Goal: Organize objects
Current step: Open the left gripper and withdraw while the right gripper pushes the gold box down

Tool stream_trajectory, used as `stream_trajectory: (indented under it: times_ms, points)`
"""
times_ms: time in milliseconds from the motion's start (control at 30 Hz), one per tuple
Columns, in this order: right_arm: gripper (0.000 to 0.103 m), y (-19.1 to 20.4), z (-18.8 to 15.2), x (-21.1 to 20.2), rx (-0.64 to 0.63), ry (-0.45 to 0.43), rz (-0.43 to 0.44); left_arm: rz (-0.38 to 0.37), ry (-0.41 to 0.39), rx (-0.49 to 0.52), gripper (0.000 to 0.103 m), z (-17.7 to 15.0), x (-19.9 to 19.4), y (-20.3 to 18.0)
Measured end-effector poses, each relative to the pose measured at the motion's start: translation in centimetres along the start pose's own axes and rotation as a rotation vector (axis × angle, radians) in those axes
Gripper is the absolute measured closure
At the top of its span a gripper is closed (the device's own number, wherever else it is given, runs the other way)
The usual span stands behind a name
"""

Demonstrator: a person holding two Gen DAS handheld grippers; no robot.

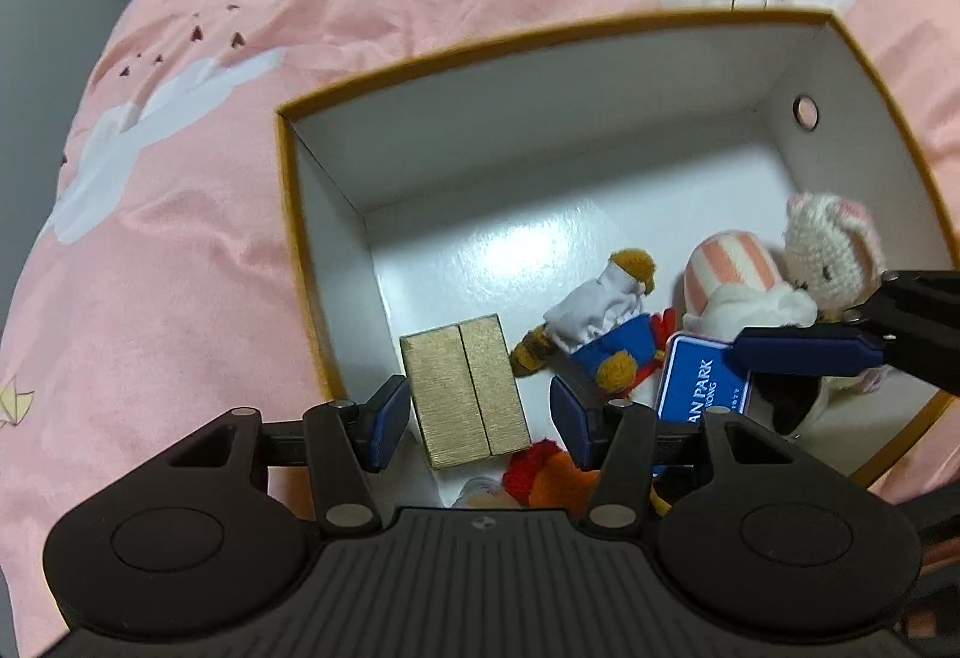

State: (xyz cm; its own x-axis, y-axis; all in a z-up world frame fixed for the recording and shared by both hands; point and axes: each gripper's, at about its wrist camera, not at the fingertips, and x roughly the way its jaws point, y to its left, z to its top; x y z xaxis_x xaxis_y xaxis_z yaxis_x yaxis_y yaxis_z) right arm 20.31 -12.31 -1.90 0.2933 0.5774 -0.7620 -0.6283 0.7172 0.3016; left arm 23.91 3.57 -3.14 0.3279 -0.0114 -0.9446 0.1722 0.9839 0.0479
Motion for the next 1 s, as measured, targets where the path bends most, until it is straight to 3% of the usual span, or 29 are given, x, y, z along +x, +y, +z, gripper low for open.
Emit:
stream_trajectory:
  times_ms: [233,367,433,600,833,1000]
  points:
    - [0.046,1.0,1.8,1.5,-0.002,-0.013,0.036,-0.060,-0.123,-0.081,0.042,-0.7,-3.6,1.8]
    - [0.052,1.8,3.1,3.4,-0.026,0.009,0.056,-0.059,-0.166,-0.138,0.053,-1.1,-4.7,3.3]
    - [0.060,1.5,3.7,4.8,0.023,0.045,0.067,-0.069,-0.167,-0.164,0.062,-1.2,-4.7,4.1]
    - [0.065,0.4,4.8,6.8,0.132,0.085,0.130,-0.115,-0.185,-0.229,0.073,-2.2,-4.6,5.9]
    - [0.064,0.2,6.3,8.1,0.160,0.089,0.124,-0.137,-0.209,-0.310,0.075,-3.8,-4.4,7.2]
    - [0.068,0.0,5.7,9.7,0.204,0.163,0.155,-0.149,-0.210,-0.331,0.076,-4.5,-4.2,7.4]
